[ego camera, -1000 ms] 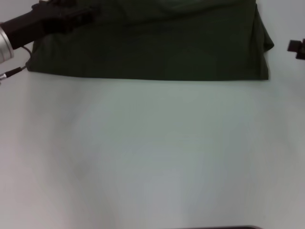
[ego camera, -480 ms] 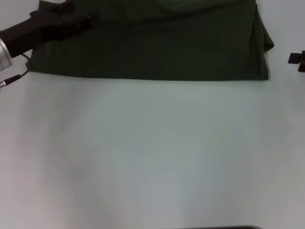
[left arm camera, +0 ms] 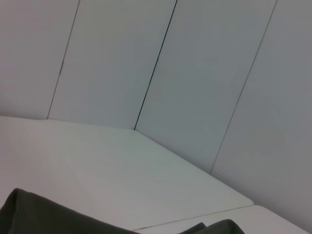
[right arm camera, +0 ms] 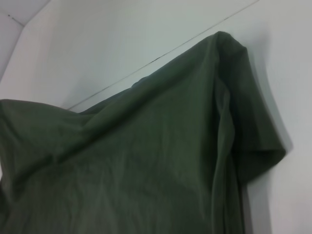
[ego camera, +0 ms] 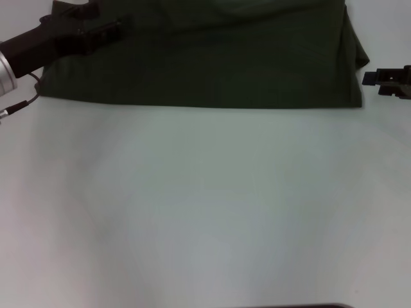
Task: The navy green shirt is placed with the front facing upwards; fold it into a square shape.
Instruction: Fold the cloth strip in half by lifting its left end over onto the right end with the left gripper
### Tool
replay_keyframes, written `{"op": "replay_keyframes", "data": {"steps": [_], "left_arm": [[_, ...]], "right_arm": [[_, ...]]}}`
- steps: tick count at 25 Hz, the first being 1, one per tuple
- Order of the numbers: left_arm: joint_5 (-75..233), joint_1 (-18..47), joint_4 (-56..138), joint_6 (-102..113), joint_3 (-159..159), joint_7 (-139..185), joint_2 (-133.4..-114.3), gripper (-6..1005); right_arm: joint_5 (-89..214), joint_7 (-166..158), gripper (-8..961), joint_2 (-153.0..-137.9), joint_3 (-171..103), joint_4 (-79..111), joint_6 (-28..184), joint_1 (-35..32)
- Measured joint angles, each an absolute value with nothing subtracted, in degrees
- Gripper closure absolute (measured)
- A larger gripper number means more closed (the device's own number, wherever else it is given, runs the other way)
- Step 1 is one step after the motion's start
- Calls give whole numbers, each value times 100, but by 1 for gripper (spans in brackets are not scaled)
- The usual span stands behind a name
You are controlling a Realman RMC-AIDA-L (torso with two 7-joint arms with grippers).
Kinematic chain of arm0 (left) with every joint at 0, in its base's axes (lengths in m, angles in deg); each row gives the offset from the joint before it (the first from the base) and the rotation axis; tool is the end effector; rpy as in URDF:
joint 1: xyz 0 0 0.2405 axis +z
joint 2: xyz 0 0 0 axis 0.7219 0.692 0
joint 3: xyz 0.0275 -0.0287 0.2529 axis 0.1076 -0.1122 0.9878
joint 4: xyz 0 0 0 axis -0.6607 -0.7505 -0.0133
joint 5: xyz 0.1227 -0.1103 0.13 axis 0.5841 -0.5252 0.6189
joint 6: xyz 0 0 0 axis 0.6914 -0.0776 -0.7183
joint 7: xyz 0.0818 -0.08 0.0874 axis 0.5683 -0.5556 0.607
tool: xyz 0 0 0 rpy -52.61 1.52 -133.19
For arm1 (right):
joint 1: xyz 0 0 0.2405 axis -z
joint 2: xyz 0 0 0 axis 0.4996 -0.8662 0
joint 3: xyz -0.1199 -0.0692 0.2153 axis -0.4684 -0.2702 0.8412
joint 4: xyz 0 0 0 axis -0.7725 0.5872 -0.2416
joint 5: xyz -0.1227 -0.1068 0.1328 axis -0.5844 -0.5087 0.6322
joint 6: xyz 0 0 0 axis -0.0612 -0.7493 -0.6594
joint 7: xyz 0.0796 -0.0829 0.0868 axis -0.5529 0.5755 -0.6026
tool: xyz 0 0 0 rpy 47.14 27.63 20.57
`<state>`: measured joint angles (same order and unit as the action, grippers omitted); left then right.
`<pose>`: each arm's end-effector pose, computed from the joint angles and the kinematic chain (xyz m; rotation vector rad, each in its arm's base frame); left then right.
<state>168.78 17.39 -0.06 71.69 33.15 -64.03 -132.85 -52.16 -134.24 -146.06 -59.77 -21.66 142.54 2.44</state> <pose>-0.2542 0.3671 0.0135 -2.2904 -0.8354 -0.8852 0.3509 0.3466 0.0648 -1.9249 1.7571 0.4959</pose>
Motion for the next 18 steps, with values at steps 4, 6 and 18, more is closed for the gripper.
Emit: {"op": "replay_keyframes", "data": {"steps": [4, 6, 18], "left_arm": [[16878, 1739, -3, 7164, 3309, -6367, -13285, 95], [16878, 1738, -4, 7159, 3308, -6361, -13285, 95], [16875, 1713, -4, 7139, 3288, -6358, -13285, 96]], "right_arm": [[-5219, -13353, 342, -14623, -5992, -2027, 14096, 175], [-5219, -13314, 343, -14631, -5994, -1941, 14015, 133], [-5198, -13127, 338, -14734, -6126, -1775, 13676, 54]]}}
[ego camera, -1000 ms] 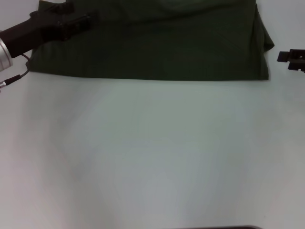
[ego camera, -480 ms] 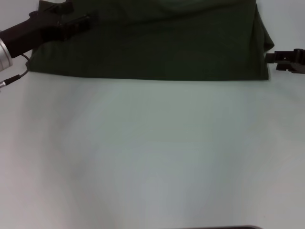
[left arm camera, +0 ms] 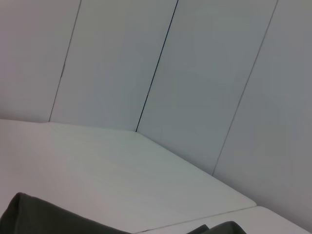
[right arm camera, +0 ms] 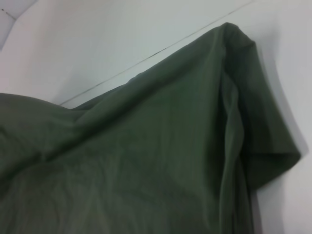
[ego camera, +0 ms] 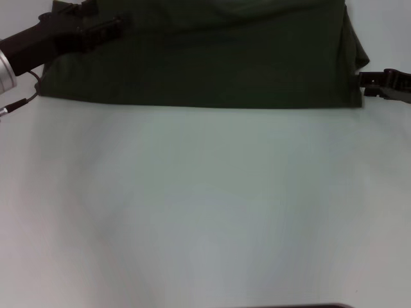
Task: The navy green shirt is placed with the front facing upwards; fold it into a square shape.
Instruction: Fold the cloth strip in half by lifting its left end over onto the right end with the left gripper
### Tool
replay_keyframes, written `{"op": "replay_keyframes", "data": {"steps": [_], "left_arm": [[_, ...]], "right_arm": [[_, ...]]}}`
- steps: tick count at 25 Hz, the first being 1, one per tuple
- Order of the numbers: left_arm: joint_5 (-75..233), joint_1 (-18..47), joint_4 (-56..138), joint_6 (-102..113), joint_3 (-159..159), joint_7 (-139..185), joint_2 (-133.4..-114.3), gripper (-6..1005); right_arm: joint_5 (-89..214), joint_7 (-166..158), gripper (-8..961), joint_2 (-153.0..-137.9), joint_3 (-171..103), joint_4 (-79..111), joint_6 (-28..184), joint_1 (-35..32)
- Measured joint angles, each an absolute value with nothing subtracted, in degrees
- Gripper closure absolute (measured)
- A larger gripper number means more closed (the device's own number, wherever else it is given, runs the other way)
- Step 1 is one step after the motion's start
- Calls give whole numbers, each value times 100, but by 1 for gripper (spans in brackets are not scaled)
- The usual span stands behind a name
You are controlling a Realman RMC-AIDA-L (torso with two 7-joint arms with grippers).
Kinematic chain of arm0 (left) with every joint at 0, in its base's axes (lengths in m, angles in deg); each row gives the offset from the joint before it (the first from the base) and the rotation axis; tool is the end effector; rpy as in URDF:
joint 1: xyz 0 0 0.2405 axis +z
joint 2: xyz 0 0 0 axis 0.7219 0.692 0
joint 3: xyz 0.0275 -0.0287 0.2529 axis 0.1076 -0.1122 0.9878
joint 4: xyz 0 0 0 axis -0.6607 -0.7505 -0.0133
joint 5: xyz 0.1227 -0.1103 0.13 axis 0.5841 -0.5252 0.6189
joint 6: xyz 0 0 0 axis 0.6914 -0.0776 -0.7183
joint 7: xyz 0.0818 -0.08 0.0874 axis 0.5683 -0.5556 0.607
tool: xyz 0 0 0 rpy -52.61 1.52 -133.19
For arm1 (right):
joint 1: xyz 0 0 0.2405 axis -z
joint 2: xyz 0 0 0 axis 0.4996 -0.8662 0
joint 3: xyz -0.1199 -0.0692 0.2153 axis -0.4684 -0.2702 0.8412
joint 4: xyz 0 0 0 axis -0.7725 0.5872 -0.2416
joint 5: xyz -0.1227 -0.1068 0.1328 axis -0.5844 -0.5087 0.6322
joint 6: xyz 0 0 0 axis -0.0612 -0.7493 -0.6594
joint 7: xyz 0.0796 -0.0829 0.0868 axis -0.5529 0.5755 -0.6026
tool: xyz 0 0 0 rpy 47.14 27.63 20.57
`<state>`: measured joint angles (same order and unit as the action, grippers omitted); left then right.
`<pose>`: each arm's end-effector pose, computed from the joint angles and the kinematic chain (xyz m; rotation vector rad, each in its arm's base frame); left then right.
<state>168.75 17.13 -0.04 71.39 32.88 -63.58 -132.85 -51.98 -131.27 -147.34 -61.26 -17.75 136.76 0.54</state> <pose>-0.2536 0.3688 0.0144 -2.2852 -0.8244 -0.8829 0.3481 0.3564 0.0419 -1.9373 1.7194 0.4682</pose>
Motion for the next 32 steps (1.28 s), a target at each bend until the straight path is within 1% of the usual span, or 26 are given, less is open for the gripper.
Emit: {"op": "replay_keyframes", "data": {"steps": [7, 12, 18, 23, 26, 32], "left_arm": [[16868, 1712, -4, 7104, 3259, -6358, -13285, 96], [16861, 1717, -4, 7086, 3259, -6354, -13279, 96], [16860, 1729, -6, 7078, 3203, -6351, -13277, 96], [16860, 1730, -5, 7078, 3135, -6350, -13276, 96], [16860, 1728, -4, 7080, 3134, -6349, -13276, 96], [16860, 1722, -6, 7081, 3130, -6349, -13277, 96]], "right_arm": [[-5186, -13065, 335, -14754, -6119, -1773, 13669, 6], [-5190, -13062, 274, -14752, -6106, -1782, 13661, 1], [-5198, -13058, 257, -14751, -6117, -1810, 13662, -6], [-5209, -13058, 101, -14747, -6117, -1777, 13656, -19], [-5209, -13059, 48, -14761, -6122, -1775, 13650, -23], [-5211, -13061, 45, -14814, -6138, -1743, 13651, -47]]}}
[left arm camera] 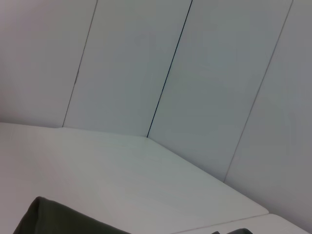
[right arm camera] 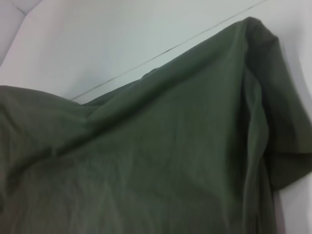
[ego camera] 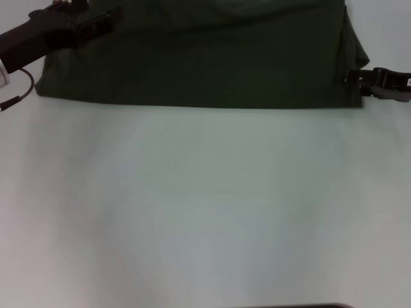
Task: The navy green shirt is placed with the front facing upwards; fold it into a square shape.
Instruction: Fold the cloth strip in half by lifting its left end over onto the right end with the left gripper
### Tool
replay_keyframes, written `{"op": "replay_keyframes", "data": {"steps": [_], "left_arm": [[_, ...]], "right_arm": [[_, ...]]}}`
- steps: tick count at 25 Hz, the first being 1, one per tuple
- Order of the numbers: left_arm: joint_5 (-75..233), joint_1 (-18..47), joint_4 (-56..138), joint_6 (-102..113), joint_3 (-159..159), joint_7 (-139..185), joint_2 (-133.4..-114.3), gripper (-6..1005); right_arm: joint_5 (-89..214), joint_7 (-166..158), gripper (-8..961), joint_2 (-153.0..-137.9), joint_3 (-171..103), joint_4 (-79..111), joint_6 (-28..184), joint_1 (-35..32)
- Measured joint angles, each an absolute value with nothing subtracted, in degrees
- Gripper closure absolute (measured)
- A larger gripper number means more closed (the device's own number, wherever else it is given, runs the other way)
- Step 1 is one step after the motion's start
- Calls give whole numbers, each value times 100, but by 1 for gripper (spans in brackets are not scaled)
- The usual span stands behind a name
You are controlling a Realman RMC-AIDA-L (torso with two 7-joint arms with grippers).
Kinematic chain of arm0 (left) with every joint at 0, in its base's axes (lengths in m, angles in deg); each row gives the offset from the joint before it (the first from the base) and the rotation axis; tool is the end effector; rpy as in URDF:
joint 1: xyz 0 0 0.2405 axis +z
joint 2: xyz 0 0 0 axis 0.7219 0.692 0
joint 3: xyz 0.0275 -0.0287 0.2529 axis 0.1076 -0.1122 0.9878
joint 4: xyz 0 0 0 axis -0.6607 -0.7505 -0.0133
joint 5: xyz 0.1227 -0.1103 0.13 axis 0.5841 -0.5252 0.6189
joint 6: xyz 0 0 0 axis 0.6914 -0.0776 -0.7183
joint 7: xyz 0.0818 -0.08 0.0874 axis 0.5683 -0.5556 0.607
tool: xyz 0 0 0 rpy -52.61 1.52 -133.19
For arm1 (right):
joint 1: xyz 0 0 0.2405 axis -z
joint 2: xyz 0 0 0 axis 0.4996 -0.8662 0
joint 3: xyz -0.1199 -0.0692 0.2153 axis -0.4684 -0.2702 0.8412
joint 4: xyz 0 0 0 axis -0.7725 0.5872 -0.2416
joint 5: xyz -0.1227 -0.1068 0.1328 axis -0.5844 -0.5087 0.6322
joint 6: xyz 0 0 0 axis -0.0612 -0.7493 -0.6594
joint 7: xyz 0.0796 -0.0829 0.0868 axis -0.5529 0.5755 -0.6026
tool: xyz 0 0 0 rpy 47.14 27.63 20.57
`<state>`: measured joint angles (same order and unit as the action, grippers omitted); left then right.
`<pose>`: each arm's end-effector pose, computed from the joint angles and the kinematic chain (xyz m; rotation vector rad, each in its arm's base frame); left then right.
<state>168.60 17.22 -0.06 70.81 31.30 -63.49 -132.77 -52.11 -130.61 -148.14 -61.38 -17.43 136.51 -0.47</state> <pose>-0.2585 0.3702 0.0202 -2.2446 -0.8344 -0.8872 0.3402 0.3605 0.0338 -1.9673 1.7068 0.4719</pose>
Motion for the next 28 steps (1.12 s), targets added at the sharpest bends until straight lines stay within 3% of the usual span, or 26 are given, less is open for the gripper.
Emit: {"op": "replay_keyframes", "data": {"steps": [15, 21, 23, 28], "left_arm": [[16861, 1742, -34, 7127, 3130, -6350, -13277, 96], [16861, 1755, -39, 7139, 3130, -6349, -13277, 96], [16861, 1759, -40, 7140, 3130, -6349, -13277, 95], [16861, 1765, -39, 7140, 3130, -6350, -13277, 95]], "right_arm": [[-5217, -13123, 54, -14860, -6152, -1640, 13665, -94], [-5217, -13099, 124, -14842, -6194, -1538, 13651, -103], [-5218, -13093, 347, -14843, -6219, -1541, 13651, -80], [-5217, -13094, 459, -14849, -6220, -1565, 13644, -33]]}}
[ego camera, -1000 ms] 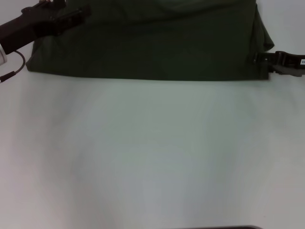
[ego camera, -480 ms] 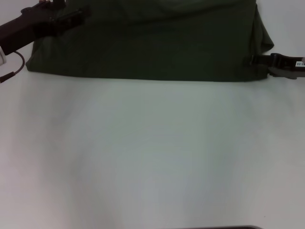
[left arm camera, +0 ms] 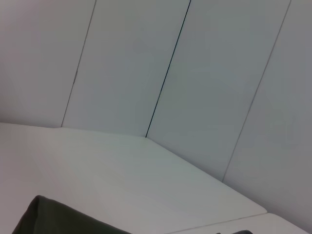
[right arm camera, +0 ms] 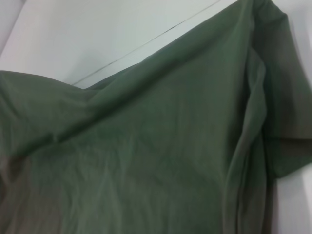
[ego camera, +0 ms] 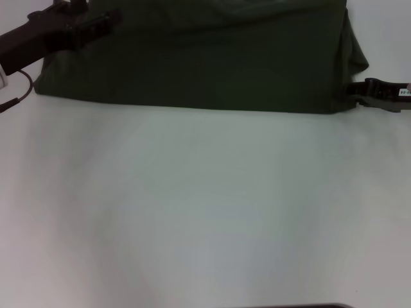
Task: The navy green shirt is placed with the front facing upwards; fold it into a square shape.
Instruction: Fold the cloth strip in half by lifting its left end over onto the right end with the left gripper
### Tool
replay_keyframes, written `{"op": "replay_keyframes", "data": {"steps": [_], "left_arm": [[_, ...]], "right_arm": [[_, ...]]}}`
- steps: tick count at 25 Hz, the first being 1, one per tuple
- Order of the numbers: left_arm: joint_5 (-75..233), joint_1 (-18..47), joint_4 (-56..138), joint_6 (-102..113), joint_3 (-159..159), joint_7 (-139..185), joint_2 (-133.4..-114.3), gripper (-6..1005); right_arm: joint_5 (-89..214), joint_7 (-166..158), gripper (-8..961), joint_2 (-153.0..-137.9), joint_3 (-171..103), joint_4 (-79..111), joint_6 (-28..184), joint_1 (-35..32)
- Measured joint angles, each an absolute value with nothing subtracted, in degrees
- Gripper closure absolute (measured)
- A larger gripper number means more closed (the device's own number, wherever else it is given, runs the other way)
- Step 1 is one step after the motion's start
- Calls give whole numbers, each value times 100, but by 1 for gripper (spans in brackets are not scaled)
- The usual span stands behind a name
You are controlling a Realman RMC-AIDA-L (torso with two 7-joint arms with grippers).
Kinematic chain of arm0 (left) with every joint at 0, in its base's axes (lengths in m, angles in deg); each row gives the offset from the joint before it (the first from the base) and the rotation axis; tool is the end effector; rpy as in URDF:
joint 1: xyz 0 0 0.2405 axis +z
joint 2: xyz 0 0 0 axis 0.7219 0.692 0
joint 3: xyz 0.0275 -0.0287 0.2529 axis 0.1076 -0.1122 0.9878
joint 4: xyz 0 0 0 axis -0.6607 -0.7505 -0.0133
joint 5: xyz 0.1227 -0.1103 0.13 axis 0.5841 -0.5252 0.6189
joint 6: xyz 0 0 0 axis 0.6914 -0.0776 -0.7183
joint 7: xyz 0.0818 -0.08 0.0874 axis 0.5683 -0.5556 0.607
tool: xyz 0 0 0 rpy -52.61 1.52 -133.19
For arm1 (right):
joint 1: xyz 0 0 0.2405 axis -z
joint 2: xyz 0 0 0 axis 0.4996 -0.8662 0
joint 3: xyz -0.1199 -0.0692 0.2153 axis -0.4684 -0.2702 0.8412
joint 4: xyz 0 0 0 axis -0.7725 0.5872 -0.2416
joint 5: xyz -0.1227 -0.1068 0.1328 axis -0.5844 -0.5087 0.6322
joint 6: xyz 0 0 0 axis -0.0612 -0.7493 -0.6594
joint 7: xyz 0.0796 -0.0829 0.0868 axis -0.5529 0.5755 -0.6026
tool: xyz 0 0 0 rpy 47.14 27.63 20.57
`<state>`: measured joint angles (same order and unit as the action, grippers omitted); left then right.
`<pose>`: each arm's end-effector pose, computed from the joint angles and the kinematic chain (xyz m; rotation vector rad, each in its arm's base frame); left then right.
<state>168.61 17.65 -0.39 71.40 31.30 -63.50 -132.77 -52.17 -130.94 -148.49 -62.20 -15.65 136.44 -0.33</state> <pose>-0.2597 0.3678 0.0211 -2.2479 -0.8327 -0.8889 0.3414 0.3545 0.0220 -1.9751 1.7526 0.4595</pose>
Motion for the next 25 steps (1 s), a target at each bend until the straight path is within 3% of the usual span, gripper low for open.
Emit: {"op": "replay_keyframes", "data": {"steps": [6, 12, 17, 25], "left_arm": [[16861, 1765, -39, 7142, 3130, -6349, -13277, 95], [16861, 1773, -27, 7149, 3130, -6350, -13272, 95], [16870, 1806, -21, 7149, 3130, -6383, -13275, 95], [17289, 2010, -43, 7125, 3239, -7144, -13040, 96]], "right_arm": [[-5198, -13096, 594, -14823, -6168, -1580, 13668, -21], [-5182, -13114, 827, -14800, -6134, -1590, 13687, -3], [-5174, -13101, 931, -14779, -6023, -1598, 13739, 45], [-5172, -13031, 932, -14736, -5923, -1607, 13849, 64]]}}
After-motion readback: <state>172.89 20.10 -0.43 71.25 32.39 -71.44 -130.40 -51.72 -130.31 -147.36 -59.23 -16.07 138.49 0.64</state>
